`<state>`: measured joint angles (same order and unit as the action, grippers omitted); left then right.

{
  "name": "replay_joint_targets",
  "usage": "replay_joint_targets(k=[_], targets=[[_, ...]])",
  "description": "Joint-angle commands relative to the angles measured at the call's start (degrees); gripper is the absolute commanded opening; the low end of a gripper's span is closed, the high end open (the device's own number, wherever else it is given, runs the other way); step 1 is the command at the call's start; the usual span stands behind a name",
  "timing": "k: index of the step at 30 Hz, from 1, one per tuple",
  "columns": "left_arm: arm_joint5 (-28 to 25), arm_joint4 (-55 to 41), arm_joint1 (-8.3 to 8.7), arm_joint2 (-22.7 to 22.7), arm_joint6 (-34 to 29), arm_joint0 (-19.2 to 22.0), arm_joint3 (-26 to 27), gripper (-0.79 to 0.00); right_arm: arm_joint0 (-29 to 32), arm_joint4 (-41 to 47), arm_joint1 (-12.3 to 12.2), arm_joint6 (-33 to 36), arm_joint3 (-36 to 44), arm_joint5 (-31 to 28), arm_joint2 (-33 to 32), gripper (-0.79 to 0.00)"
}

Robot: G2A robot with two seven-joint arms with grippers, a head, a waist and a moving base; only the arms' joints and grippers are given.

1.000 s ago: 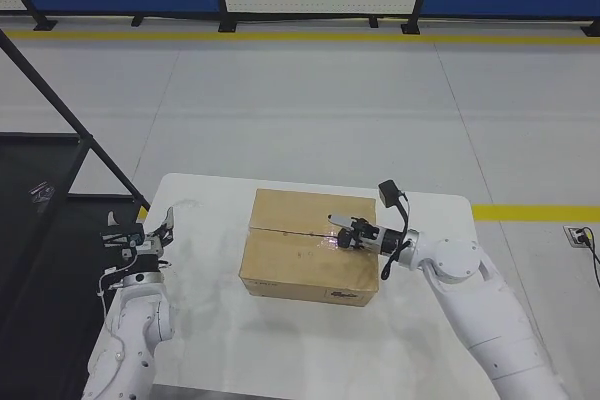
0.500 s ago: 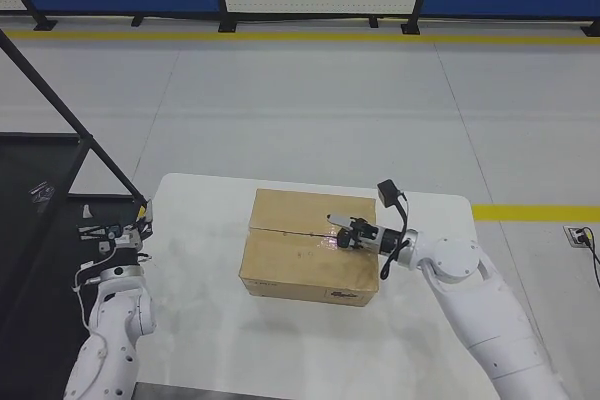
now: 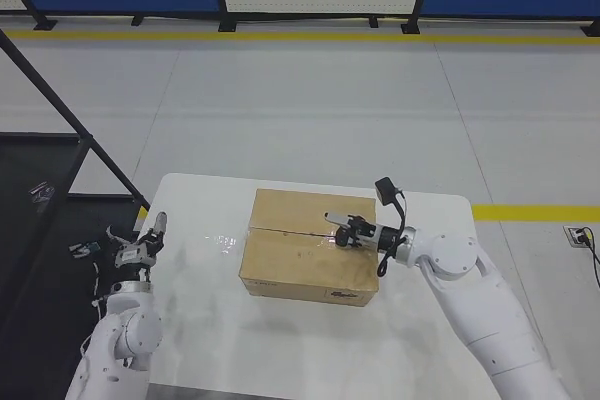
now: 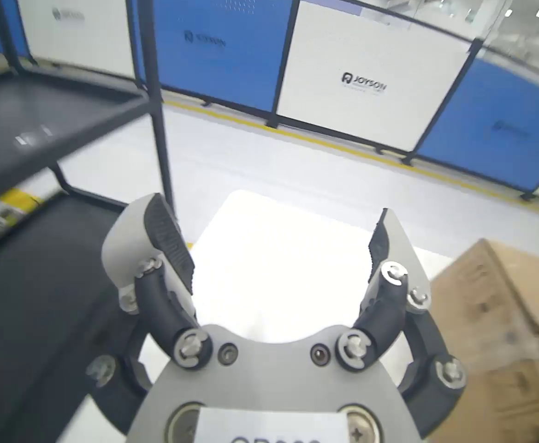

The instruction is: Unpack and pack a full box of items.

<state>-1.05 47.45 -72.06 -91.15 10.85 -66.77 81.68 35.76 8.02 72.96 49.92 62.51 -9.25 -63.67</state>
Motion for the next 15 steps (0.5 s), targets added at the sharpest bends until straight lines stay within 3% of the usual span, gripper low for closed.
replay_joint_targets(k=[1, 5, 13, 15], targets=[[-2.69, -13.91, -0.28, -1.27, -5.03, -1.84, 2.51, 0.0, -0.06, 0.03, -0.03, 0.05, 0.0, 0.04, -0.05, 0.0], [-3.7, -35.83, -0.53, -4.55, -17.56, -4.04, 6.33, 0.0, -0.12, 0.08, -0.05, 0.13, 0.17, 0.04, -0.05, 0.0], [-3.7, -35.83, -0.53, -4.55, -17.56, -4.04, 6.33, 0.0, -0.19, -0.07, -0.07, 0.39, 0.19, 0.35, 0.21, 0.0], [-1.44, -43.29, -0.91, -3.88, -20.43, -4.07, 6.36, 0.0, -0.21, -0.08, -0.07, 0.38, 0.13, 0.37, 0.28, 0.0]])
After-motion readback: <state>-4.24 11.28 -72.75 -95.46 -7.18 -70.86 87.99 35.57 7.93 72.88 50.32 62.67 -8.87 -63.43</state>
